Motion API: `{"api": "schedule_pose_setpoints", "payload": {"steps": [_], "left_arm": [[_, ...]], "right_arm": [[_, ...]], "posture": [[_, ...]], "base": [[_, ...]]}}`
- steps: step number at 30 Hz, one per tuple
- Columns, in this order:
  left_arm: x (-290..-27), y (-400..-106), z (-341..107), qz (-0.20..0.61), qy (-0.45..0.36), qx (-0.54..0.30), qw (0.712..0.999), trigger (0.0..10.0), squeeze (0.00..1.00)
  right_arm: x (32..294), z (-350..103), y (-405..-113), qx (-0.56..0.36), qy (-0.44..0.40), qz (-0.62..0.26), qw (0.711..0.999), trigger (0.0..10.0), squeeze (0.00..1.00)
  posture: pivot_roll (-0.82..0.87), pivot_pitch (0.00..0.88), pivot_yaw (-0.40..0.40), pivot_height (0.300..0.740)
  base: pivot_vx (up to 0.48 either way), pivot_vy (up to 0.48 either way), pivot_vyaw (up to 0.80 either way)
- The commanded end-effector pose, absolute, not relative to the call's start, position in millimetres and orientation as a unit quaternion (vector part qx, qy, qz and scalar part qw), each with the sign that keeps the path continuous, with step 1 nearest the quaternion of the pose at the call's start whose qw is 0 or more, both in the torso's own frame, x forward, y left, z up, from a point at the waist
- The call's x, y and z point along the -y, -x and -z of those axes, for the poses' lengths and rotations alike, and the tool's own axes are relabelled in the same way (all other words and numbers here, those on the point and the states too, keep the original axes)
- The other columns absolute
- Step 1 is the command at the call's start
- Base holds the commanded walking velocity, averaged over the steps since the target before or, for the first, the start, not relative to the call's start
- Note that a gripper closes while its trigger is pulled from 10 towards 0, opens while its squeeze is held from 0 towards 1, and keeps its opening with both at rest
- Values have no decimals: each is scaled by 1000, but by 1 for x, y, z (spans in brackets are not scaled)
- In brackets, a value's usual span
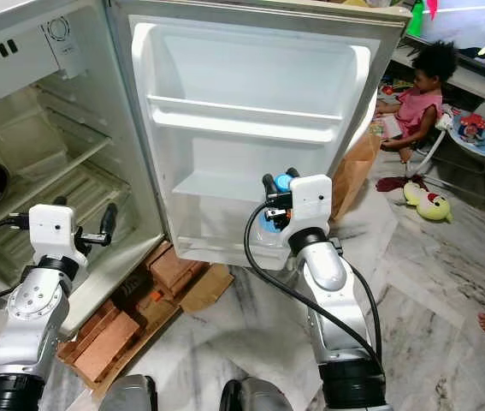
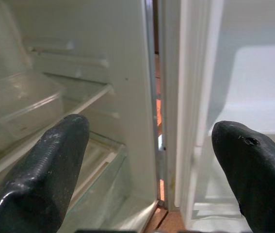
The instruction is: Restocking fridge
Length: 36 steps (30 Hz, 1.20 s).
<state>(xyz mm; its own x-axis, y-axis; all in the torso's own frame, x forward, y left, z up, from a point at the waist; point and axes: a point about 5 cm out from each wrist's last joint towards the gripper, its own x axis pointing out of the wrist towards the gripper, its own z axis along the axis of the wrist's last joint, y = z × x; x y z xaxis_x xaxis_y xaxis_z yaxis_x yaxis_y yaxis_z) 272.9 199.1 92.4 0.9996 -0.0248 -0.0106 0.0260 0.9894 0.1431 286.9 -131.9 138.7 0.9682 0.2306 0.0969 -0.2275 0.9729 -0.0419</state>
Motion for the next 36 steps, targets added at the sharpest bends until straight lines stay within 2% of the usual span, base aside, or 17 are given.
{"api": "schedule_pose_setpoints", "payload": {"steps": [1, 17, 24, 30, 36], "left_arm": [[-195, -272, -93, 22, -68, 2, 997, 10000, 0], [-196, -268, -91, 25, -69, -4, 997, 10000, 0], [-207, -251, -78, 15, -72, -48, 996, 10000, 0], [-221, -249, -91, 5, -89, -37, 995, 10000, 0], [-220, -248, -100, 11, -97, -25, 995, 10000, 0]], "right_arm": [[137, -141, -286, 56, 9, -109, 992, 10000, 0], [139, -136, -281, 49, 15, -104, 993, 10000, 0], [152, -121, -262, 20, 8, -71, 997, 10000, 0], [162, -115, -256, 13, 11, -44, 999, 10000, 0], [162, -115, -258, 16, 7, -38, 999, 10000, 0]], "posture": [[-5, 83, -84, 740], [-4, 88, -83, 740], [9, 91, -74, 740], [20, 105, -60, 740], [24, 127, -46, 740]], "base": [[244, 0, 0], [278, 0, 0], [0, 0, 0], [0, 0, 0], [0, 0, 0]]}}
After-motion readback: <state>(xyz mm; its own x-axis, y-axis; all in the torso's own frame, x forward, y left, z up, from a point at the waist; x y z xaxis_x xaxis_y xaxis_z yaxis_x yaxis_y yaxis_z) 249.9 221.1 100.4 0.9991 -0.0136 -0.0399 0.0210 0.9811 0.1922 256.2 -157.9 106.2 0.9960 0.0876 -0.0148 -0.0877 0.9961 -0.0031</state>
